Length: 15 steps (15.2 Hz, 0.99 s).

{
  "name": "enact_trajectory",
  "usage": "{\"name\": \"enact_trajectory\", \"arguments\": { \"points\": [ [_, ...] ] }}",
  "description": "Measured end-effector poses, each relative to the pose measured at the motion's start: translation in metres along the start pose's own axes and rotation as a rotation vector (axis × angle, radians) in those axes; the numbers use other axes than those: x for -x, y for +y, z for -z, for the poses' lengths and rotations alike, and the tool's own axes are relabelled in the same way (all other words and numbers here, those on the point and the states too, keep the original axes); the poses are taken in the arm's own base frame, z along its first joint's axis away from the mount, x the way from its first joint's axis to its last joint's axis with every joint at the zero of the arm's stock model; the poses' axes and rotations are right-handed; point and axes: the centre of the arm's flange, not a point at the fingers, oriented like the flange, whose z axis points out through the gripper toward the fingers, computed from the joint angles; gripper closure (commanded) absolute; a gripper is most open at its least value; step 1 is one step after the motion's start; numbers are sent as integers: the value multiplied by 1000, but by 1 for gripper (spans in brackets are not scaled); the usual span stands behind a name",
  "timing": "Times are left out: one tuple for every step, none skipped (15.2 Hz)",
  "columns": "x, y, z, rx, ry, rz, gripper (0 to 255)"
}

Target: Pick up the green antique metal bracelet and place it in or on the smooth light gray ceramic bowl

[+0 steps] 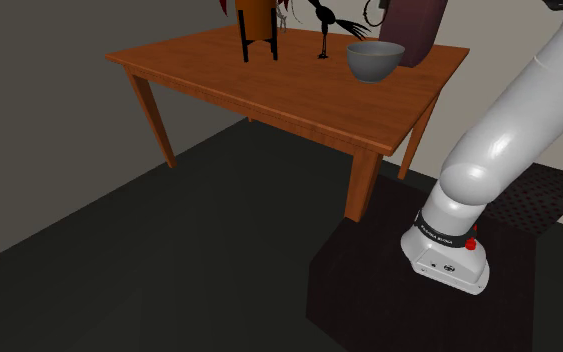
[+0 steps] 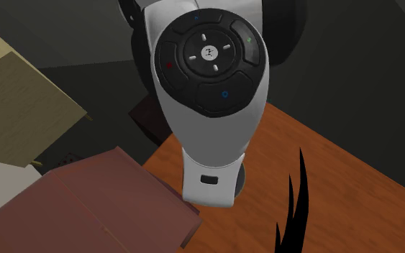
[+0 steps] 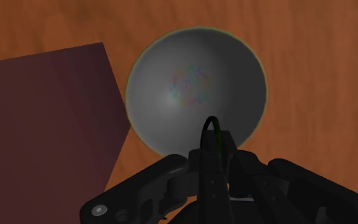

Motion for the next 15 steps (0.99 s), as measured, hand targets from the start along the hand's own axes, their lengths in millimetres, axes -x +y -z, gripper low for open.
{"name": "enact_trajectory", "arguments": {
  "points": [
    [1, 0, -6, 0, 0, 0, 255],
    [1, 0, -10, 0, 0, 0, 255],
    [1, 1, -16, 0, 0, 0, 255],
    [0, 0, -21, 0, 0, 0, 255],
    [0, 2, -27, 0, 0, 0, 255],
    [1, 3, -33, 0, 0, 0, 255],
    [0, 3, -37, 0, 0, 0, 255],
    [2, 3, -42, 0, 0, 0, 255],
    [3, 4, -47, 0, 0, 0, 255],
    [2, 5, -52, 0, 0, 0, 255],
    [2, 4, -55, 0, 0, 0, 255],
    [2, 4, -56, 0, 0, 0, 255],
    [2, 4, -57, 0, 0, 0, 255],
    [2, 4, -57, 0, 0, 0, 255],
    [2, 4, -57, 0, 0, 0, 255]
  ]
}}
